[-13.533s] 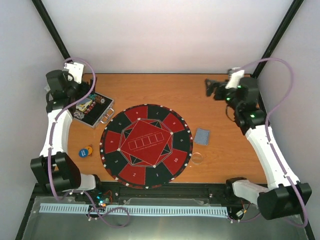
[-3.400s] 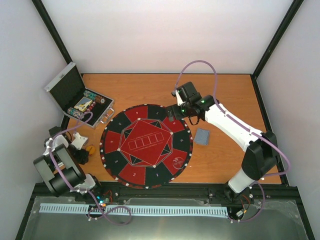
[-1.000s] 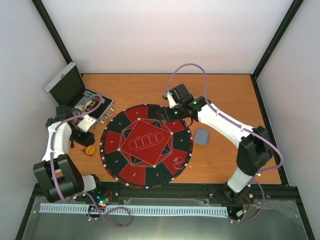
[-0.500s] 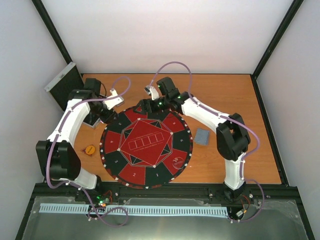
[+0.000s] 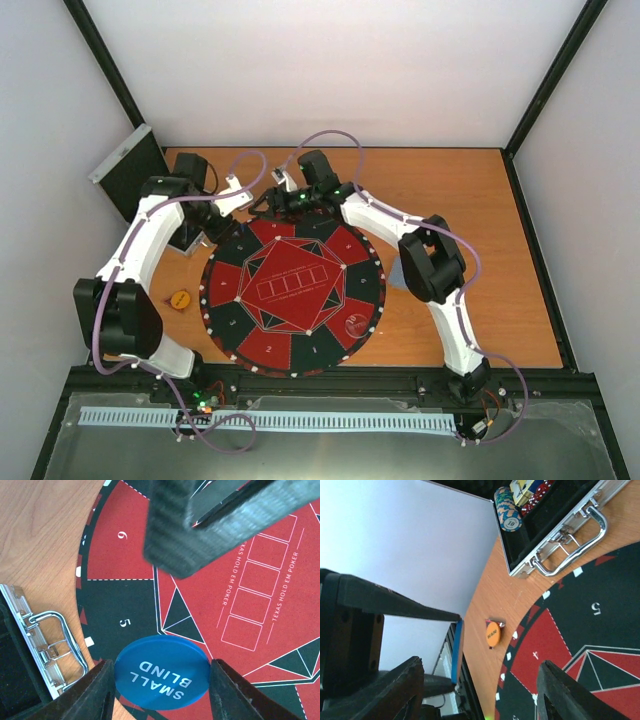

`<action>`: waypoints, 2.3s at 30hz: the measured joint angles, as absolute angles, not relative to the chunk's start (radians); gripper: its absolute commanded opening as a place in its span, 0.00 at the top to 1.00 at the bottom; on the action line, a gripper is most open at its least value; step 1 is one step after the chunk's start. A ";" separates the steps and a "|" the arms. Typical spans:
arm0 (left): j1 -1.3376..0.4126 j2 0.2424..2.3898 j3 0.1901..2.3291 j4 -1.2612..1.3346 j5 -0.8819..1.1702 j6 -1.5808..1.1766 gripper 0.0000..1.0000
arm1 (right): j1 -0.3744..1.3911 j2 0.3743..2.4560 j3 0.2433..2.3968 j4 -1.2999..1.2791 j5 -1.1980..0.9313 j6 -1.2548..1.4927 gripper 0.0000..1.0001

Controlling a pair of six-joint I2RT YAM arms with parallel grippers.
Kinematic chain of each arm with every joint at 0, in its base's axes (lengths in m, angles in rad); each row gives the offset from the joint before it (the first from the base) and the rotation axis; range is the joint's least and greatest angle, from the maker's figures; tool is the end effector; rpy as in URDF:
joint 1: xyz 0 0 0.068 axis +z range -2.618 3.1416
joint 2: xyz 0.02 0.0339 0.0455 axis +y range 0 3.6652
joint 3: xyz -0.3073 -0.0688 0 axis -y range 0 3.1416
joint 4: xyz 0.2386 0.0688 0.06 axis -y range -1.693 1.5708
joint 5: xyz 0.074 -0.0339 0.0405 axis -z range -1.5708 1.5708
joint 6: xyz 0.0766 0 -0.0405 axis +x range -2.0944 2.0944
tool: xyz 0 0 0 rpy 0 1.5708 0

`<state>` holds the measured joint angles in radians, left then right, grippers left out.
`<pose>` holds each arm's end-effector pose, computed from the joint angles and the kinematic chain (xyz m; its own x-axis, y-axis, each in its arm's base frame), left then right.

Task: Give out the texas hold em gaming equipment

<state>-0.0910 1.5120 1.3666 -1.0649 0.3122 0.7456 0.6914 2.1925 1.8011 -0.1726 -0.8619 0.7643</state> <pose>0.2952 -0.0506 0.3076 -0.5527 0.6987 -0.4541 0.7750 0.6314 0.0281 0.3844 0.3936 0.2615 -0.9265 -0.1821 -0.3293 -0.3714 0.3026 0.8778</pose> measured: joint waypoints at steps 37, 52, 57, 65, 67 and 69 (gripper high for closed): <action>-0.085 2.094 1.664 -0.907 0.178 0.579 0.17 | 0.501 1.916 1.547 -0.422 -0.550 0.526 0.40; -0.085 2.242 1.761 -0.890 0.175 0.548 0.39 | 0.478 1.854 1.430 -0.475 -0.433 0.440 0.39; -0.085 2.245 1.762 -0.891 0.202 0.558 0.46 | 0.477 1.854 1.430 -0.475 -0.433 0.435 0.39; -0.080 2.240 1.762 -0.887 0.228 0.574 0.56 | 0.475 1.854 1.420 -0.475 -0.433 0.433 0.39; -0.080 2.240 1.759 -0.887 0.234 0.573 0.56 | 0.473 1.854 1.418 -0.476 -0.433 0.433 0.39; -0.080 2.239 1.758 -0.888 0.245 0.578 0.56 | 0.471 1.853 1.418 -0.475 -0.433 0.433 0.39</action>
<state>-0.0795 2.2387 1.7580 -0.8875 0.2451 0.5781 0.4709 1.8534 1.4178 -0.4747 -0.4332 0.4332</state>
